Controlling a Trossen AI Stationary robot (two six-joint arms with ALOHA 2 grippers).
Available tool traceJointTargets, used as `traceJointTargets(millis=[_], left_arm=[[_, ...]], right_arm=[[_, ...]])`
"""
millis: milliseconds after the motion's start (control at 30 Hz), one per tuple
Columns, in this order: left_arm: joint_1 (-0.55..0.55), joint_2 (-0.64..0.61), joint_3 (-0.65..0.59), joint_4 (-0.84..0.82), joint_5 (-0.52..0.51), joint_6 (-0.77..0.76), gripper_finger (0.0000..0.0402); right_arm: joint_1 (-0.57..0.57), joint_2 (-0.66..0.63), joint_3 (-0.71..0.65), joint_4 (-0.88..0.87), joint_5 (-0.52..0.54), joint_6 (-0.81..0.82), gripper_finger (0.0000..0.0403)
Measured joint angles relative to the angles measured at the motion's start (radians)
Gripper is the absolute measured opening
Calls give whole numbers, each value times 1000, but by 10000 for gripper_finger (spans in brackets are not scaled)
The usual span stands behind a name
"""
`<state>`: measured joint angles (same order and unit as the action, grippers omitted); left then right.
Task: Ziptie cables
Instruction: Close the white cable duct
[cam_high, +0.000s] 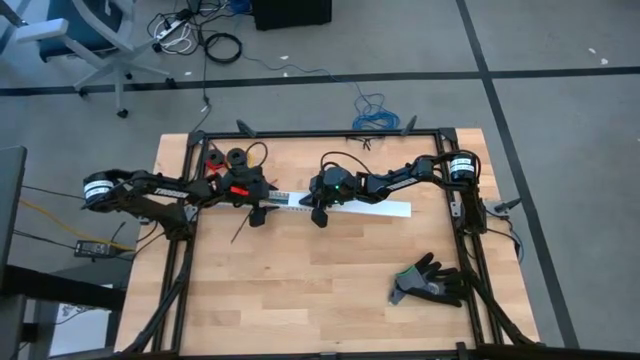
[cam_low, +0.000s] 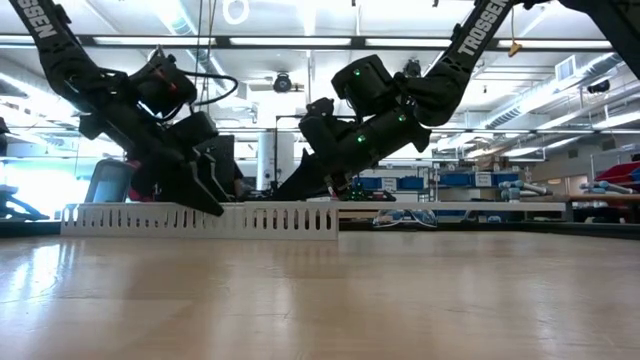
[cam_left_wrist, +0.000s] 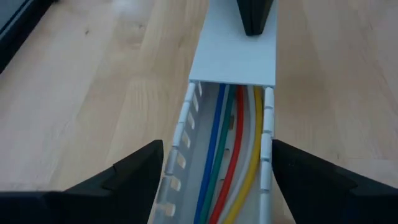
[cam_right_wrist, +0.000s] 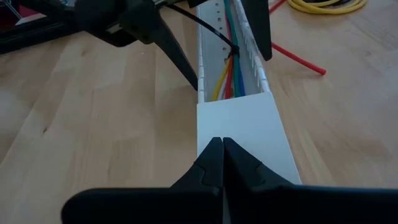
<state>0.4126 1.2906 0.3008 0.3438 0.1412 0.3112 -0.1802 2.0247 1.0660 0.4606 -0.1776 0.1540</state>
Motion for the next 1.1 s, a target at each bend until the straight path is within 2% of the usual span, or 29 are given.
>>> traceJointTargets(millis=[267, 500, 900, 1100], left_arm=[[0, 47, 0, 37, 14, 3, 292], [1, 135, 0, 177, 68, 2, 273], [0, 140, 0, 189, 80, 0, 221], [0, 141, 0, 197, 90, -2, 214]], right_arm=[[1, 0, 0, 3, 0, 1, 0], [1, -2, 0, 6, -3, 6, 0], [1, -2, 0, 0, -9, 30, 0], [-7, 47, 30, 3, -25, 55, 0]])
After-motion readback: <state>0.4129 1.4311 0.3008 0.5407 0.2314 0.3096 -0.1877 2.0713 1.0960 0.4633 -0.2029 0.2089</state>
